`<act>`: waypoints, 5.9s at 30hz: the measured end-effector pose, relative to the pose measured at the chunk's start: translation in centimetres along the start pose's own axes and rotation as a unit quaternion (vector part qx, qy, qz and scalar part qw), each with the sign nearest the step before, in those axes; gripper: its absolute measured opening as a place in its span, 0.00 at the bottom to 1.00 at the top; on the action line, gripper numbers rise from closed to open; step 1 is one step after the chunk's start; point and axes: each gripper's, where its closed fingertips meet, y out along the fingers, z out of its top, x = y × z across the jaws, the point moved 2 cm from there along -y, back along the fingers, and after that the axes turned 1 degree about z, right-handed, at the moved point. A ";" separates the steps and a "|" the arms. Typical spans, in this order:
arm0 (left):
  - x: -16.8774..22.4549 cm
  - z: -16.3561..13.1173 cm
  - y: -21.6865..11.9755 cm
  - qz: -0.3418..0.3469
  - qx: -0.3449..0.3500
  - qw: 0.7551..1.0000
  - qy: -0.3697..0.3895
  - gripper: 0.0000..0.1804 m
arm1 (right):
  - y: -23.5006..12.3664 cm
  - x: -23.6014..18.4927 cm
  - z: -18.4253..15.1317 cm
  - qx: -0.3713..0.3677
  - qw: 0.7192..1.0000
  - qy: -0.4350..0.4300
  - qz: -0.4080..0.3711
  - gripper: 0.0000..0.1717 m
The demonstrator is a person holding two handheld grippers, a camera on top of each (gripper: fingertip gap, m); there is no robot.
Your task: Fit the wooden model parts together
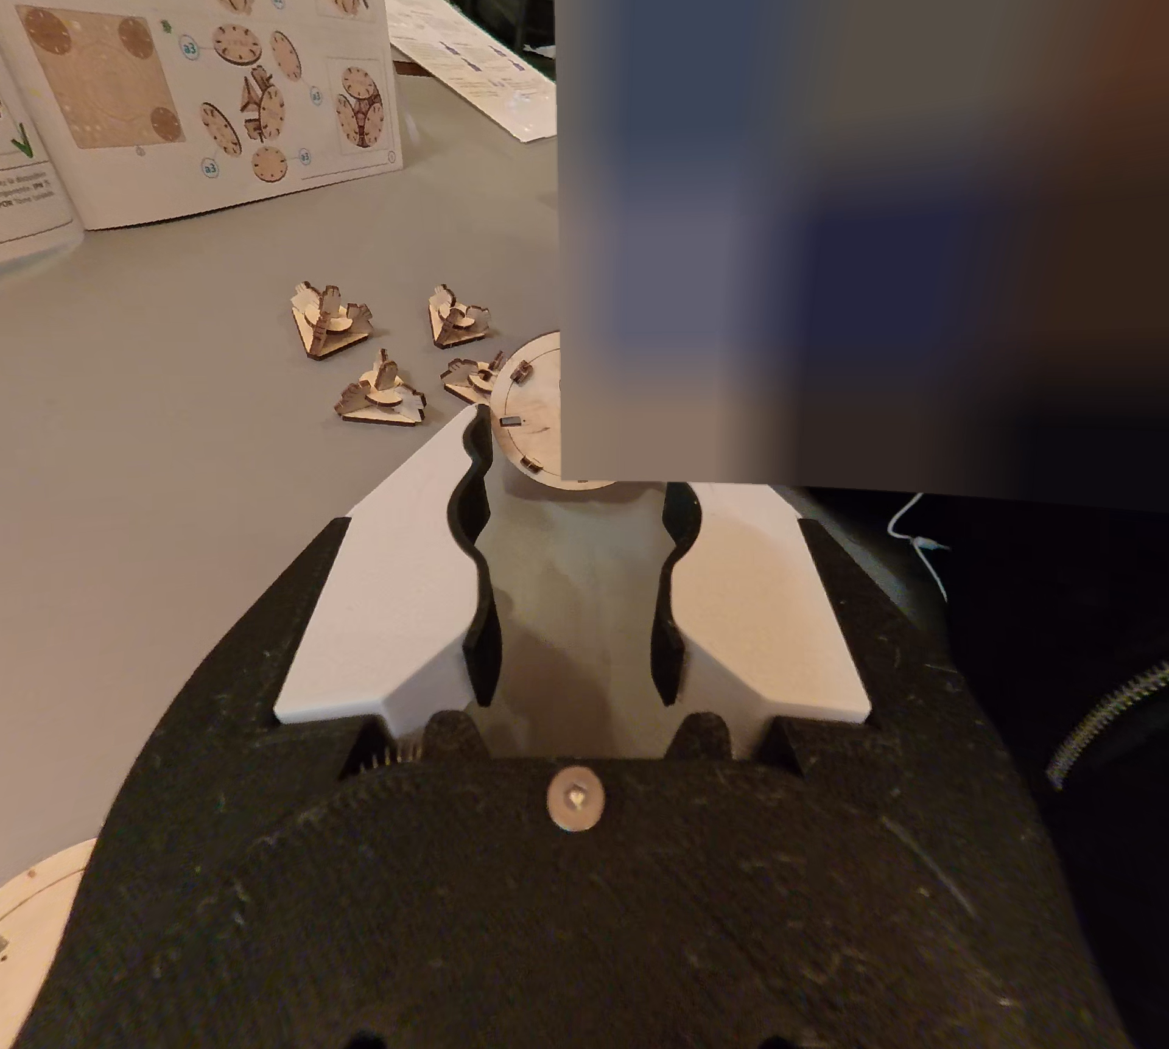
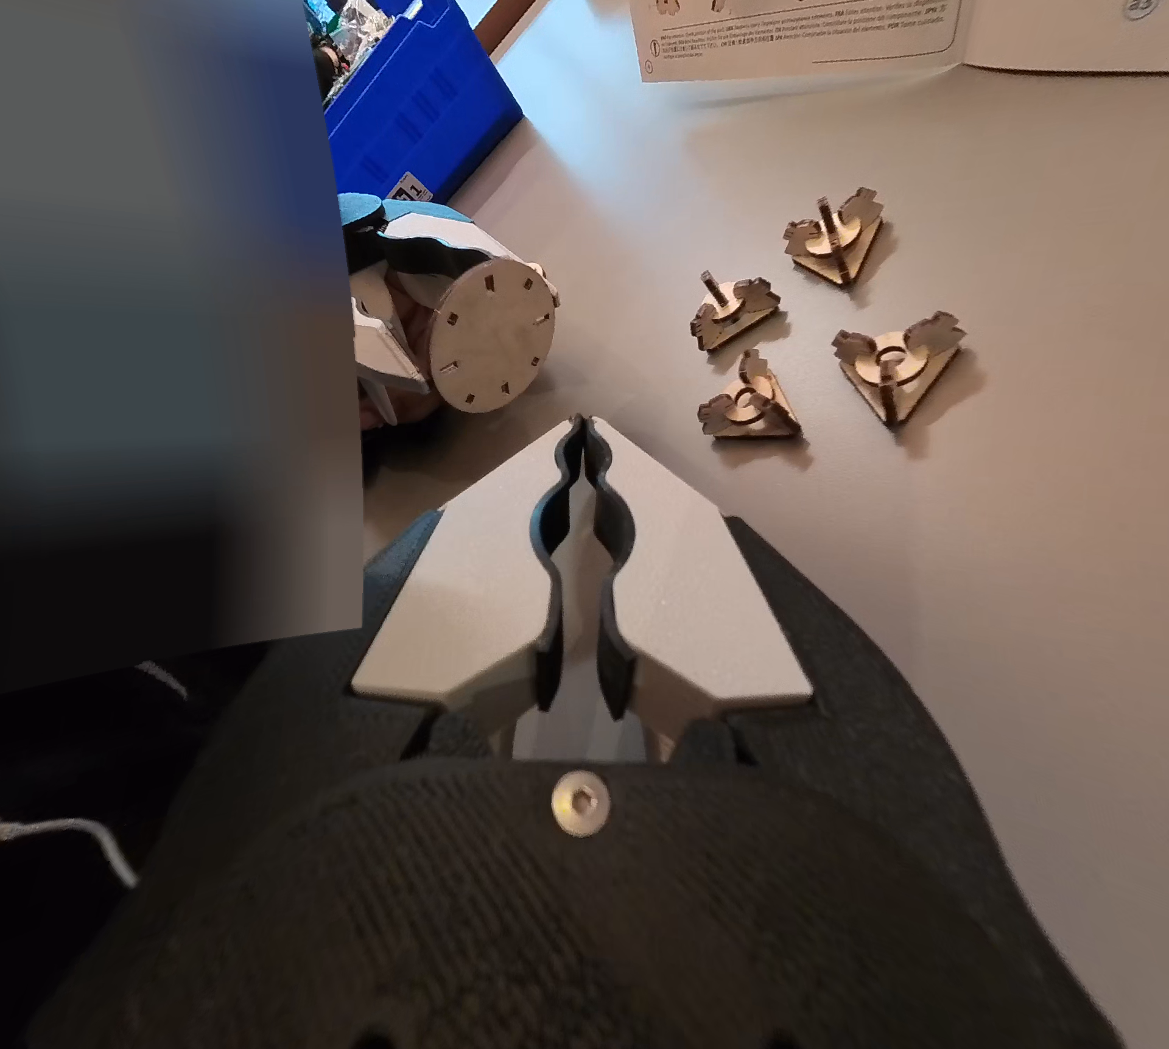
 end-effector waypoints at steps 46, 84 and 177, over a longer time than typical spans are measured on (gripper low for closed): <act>-4.0 2.3 -2.6 0.083 0.066 0.994 -0.002 0.30 | 4.8 2.3 1.9 -0.050 0.928 -0.268 -0.255 0.20; -2.7 1.6 -1.8 0.051 0.031 0.998 0.029 0.30 | 0.4 0.8 -1.0 -0.207 0.919 -0.274 -0.192 0.01; -0.3 -4.4 0.5 0.094 -0.177 0.928 0.314 0.30 | 0.1 -0.7 -1.5 -0.181 0.953 -0.218 -0.109 0.00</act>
